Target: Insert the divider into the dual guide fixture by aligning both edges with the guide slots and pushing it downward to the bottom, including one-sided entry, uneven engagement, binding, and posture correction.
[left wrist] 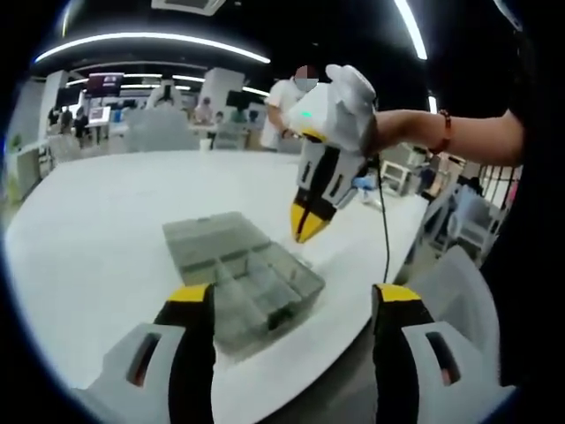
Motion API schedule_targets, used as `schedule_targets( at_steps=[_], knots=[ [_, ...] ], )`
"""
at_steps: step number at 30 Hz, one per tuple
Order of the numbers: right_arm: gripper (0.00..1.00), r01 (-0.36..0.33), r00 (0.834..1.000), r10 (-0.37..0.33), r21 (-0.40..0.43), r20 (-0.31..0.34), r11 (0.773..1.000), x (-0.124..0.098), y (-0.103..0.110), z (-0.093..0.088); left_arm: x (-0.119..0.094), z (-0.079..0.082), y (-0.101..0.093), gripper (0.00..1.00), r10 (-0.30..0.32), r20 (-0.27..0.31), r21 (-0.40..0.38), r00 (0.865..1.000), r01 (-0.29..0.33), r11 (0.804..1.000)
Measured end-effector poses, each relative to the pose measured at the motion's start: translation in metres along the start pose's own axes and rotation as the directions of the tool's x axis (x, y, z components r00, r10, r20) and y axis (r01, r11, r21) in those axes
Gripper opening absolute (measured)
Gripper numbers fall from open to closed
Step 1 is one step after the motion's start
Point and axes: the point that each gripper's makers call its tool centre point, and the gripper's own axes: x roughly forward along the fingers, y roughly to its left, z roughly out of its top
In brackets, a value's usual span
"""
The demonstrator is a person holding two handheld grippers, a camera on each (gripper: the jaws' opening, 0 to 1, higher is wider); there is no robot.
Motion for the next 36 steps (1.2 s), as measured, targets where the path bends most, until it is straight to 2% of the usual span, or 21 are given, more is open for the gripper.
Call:
schedule_targets(
  at_steps=[10, 17, 26, 36],
  knots=[
    [0.0, -0.005, 1.0, 0.005, 0.0, -0.018, 1.0, 0.0, 0.002, 0.003, -0.005, -0.002, 0.0, 0.71, 0.007, -0.001, -0.005, 1.0, -0.007, 1.0],
    [0.0, -0.005, 1.0, 0.005, 0.006, 0.011, 1.0, 0.0, 0.001, 0.011, -0.006, -0.001, 0.0, 0.71, 0.011, 0.001, -0.009, 1.0, -0.011, 1.0],
    [0.0, -0.023, 0.999, 0.02, 0.066, 0.043, 0.998, 0.005, -0.002, 0.007, -0.004, -0.003, 0.001, 0.7, 0.009, -0.004, -0.018, 1.0, -0.009, 1.0],
    [0.0, -0.038, 0.998, 0.035, 0.065, 0.043, 0.997, 0.015, -0.004, 0.004, -0.005, -0.003, 0.005, 0.7, 0.017, 0.004, -0.021, 1.0, -0.017, 1.0]
  ],
)
